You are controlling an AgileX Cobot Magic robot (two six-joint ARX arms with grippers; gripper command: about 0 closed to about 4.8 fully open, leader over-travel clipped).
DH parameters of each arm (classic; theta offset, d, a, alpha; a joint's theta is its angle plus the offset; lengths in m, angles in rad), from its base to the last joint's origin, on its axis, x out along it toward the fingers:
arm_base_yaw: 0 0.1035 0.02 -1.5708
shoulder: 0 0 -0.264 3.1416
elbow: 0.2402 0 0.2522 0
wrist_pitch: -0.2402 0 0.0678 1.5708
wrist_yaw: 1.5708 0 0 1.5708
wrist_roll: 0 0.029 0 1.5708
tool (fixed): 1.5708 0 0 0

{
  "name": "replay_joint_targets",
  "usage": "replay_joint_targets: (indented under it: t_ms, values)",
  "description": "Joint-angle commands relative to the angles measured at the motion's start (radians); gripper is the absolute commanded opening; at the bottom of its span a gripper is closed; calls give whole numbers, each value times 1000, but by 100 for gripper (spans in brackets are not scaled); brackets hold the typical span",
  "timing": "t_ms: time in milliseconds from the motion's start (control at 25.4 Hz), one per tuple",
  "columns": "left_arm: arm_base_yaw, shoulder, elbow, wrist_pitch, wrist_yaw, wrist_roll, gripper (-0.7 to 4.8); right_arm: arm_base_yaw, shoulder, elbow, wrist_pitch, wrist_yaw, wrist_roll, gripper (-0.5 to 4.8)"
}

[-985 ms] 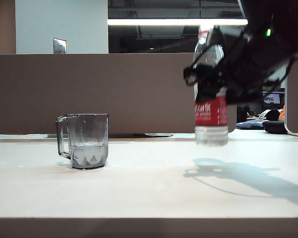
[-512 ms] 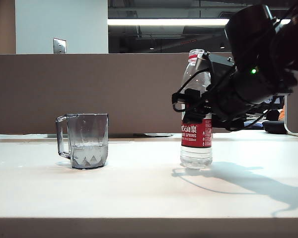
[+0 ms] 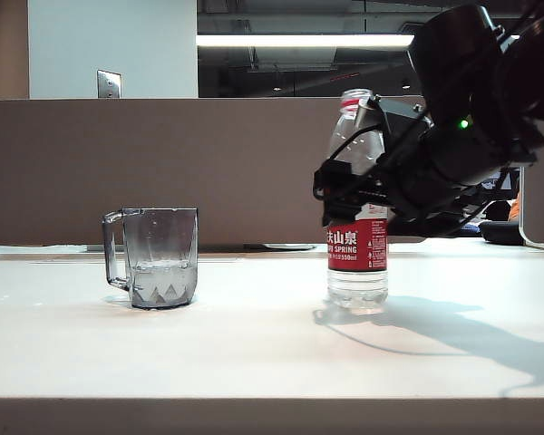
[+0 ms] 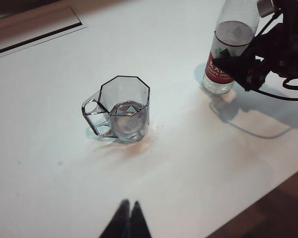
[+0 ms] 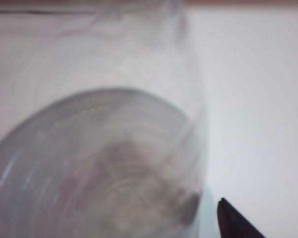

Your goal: Pick up the mineral water bottle on the table and pour water into the mug until it's half full.

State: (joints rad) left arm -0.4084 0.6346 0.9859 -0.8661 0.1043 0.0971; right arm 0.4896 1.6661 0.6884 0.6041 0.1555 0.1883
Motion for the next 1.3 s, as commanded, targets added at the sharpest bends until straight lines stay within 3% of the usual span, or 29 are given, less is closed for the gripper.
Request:
replay_joint_targets:
  t_ms: [39,709,867,946,1143,1300]
  values:
    - [2,-1,4,6,2,0,-5,2,-37,0,-72,-1,-3,459]
    - [2,-1,4,8,4,0,-5,2,-333,0,-378,-38,-35,462]
    - [2,-1,5,7,5,0,-5,2,-458,1,-559,-124,-31,457]
    - [2,-1,5,7,8,0,-5,2,-538,0,-654,-168,-31,413]
    - [2,-7,4,-1,6,0,-5,2,-784,1,-814,-181,-31,220]
    - [2,-81,-15,7,-2,1,-5,2,-1041,1,-936,-181,-31,208]
